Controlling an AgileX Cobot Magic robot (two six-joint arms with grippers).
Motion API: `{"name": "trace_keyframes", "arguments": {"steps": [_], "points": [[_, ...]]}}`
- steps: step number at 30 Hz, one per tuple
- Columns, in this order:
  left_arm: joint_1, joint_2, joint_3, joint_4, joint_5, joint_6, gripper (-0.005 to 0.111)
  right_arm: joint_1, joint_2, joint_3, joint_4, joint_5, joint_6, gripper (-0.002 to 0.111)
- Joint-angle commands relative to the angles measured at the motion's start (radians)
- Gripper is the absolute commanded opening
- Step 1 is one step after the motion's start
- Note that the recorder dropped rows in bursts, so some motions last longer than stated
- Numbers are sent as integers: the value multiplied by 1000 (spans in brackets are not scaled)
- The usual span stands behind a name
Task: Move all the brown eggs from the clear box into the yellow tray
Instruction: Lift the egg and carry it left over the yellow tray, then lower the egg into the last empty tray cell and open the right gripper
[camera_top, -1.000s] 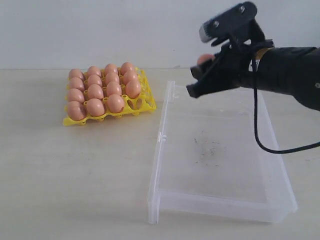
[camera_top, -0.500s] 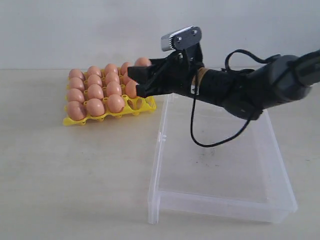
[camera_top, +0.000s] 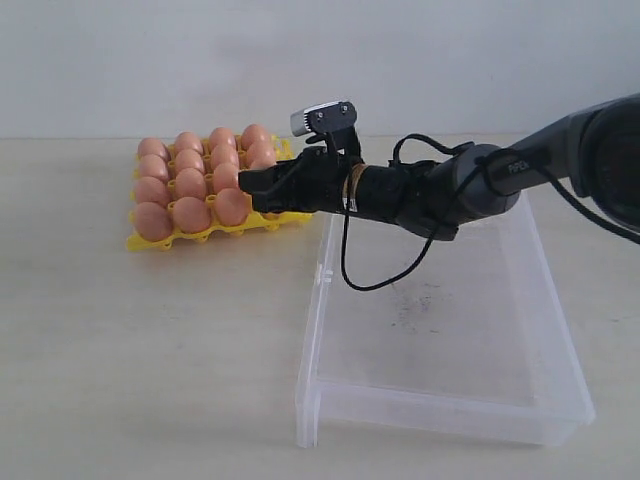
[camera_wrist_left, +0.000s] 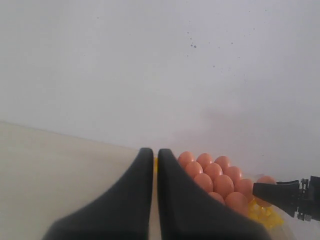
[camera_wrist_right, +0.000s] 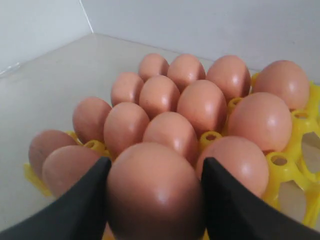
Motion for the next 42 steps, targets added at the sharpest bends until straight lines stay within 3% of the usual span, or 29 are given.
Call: {"name": "trace_keyframes", "arguments": {"steps": [1, 27, 34, 38, 40, 42], "points": [[-4, -3, -3, -3, 0, 9, 4, 0, 3, -28, 2, 61, 11, 0], [-4, -3, -3, -3, 0, 9, 4, 8, 3, -34, -47, 149, 46, 0], [-4, -3, -3, -3, 0, 9, 4, 40, 3, -98, -88, 301, 96, 0], [-4, -3, -3, -3, 0, 9, 4, 40, 3, -98, -100, 230, 128, 0], [-4, -3, -3, -3, 0, 9, 4, 41, 3, -98, -111, 198, 136, 8], [-4, -3, -3, -3, 0, 9, 4, 41, 3, -98, -114, 212, 157, 25]]}}
